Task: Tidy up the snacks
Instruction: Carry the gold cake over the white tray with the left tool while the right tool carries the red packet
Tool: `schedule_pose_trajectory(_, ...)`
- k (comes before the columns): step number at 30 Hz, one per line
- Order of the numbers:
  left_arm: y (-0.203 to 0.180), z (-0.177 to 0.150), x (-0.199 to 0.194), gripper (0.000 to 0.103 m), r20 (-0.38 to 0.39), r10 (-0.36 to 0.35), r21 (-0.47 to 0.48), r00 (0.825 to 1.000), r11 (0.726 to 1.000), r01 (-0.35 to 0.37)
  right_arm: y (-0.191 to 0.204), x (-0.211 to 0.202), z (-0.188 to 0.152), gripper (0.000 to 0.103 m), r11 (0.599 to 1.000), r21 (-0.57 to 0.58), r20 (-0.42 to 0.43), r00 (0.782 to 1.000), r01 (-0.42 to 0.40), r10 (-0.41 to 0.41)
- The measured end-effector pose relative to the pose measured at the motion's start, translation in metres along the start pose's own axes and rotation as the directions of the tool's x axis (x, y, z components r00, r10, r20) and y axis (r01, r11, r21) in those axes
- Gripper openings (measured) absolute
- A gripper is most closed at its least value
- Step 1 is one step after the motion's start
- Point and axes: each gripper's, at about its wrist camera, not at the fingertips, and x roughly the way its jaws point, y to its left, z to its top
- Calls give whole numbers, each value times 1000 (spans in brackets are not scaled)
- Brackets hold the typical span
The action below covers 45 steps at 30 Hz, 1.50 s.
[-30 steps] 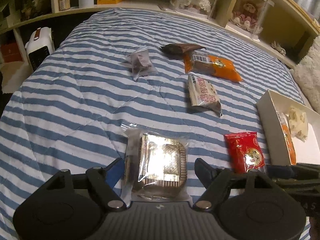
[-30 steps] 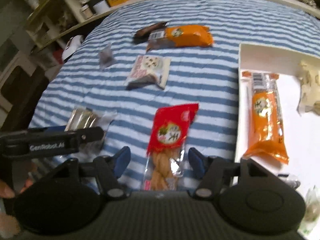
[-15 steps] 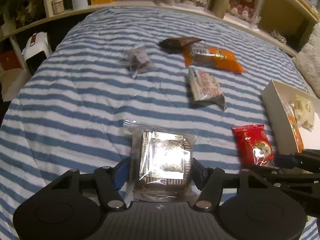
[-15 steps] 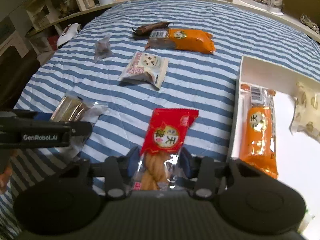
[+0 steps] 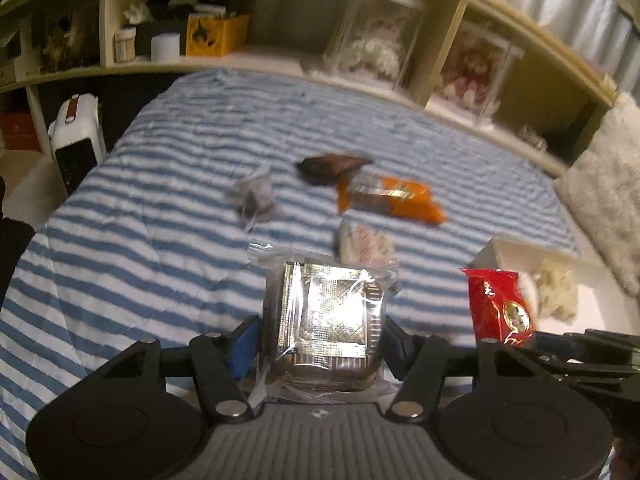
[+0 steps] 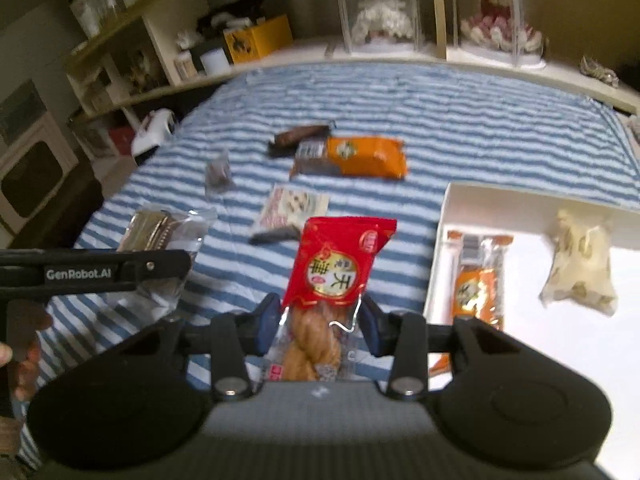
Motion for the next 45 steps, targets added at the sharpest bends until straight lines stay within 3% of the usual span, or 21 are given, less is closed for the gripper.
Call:
schedule_pose_trajectory(10,-41,-10,-27,63,22,-95,-2,995,995,95,-24,-67,-6,48,999,-23,66,997,32,-31)
schedule_pose_trajectory(30,-181,-31,-41,63,26,-199,104,980,975,196,-138,-161,-56,48,985,78,146,976,154,-164)
schedule_pose_trajectory(45,-291,-62,-1,63,-111,-307,99,945,943,318,-209,-182,-94,48,966,143,146,961,215,-236)
